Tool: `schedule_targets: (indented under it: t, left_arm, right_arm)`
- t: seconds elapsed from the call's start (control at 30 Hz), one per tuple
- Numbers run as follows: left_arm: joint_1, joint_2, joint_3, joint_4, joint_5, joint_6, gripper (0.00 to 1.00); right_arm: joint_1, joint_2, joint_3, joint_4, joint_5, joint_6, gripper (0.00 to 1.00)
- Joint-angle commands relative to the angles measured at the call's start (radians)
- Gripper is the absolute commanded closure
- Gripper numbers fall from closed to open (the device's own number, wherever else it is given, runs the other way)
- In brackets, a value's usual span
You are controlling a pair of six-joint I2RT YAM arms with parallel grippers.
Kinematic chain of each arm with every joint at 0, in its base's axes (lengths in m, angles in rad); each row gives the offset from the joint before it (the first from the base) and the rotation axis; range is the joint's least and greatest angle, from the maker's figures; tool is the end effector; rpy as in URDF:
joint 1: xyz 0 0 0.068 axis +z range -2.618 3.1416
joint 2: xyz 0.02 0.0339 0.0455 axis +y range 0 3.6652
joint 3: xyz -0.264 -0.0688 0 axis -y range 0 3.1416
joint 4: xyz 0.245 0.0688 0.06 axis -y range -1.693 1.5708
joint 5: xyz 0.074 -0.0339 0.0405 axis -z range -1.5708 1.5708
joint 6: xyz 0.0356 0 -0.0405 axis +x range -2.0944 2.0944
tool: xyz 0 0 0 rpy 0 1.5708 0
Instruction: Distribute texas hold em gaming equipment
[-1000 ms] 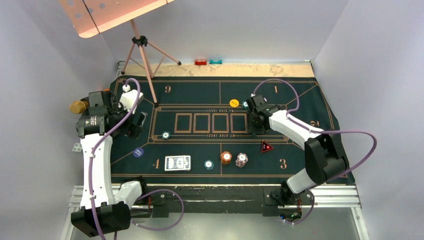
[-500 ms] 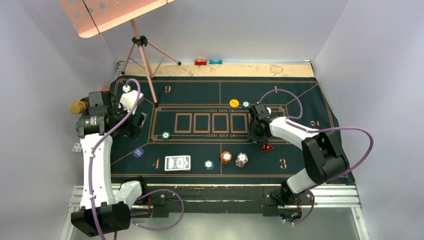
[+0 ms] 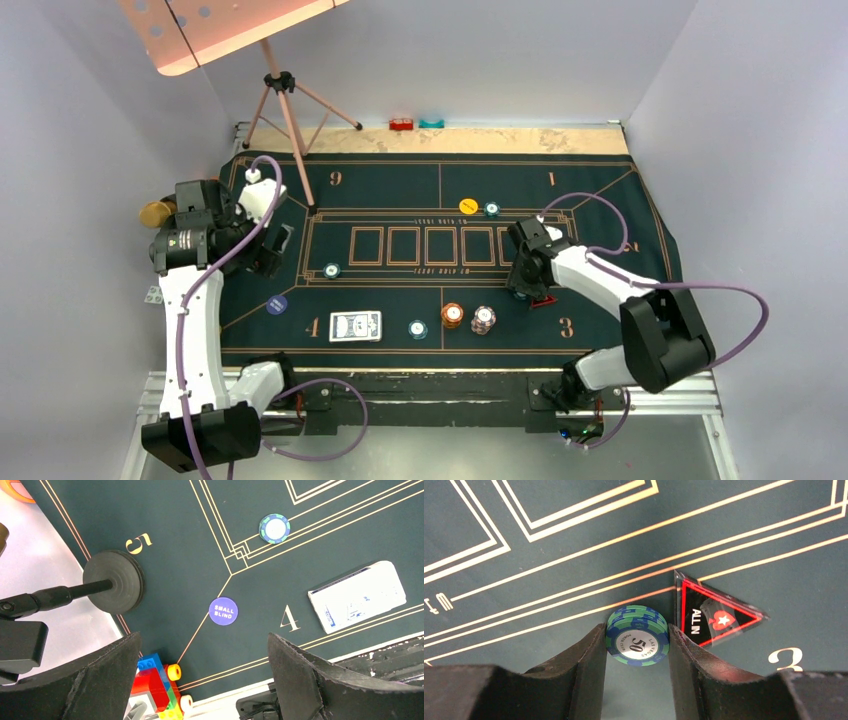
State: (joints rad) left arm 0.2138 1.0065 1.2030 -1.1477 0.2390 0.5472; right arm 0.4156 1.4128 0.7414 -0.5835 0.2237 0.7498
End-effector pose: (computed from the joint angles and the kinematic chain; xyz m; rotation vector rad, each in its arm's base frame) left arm 0.1683 0.0279 0.3548 0.5058 2.4312 0.0184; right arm 0.2240 0.0902 0.1654 0.5071 2.7098 -0.0169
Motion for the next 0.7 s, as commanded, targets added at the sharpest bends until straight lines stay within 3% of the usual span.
schedule_targets:
  t: [0.0, 0.2, 0.47, 0.67]
  left_arm:
    - [-0.001, -0.004, 0.026, -0.005, 0.002, 0.028, 0.0]
    - [-0.001, 0.008, 0.019, -0.002, 0.02, 0.018, 0.0]
    - [-0.001, -0.002, 0.012, -0.007, 0.022, 0.025, 0.0]
    - [-0.001, 0.002, 0.01, -0.005, 0.024, 0.023, 0.0]
  right_arm:
    - [-0.005, -0.07, -0.01, -0.057, 0.037, 0.057, 1.0]
    - [-0.005, -0.025, -0.006, -0.02, 0.018, 0.029, 0.99]
    - [-0.005, -0.013, 0.0, -0.018, 0.002, 0.025, 0.5]
    - [-0.005, -0.042, 0.063, -0.06, 0.032, -0.003, 0.33]
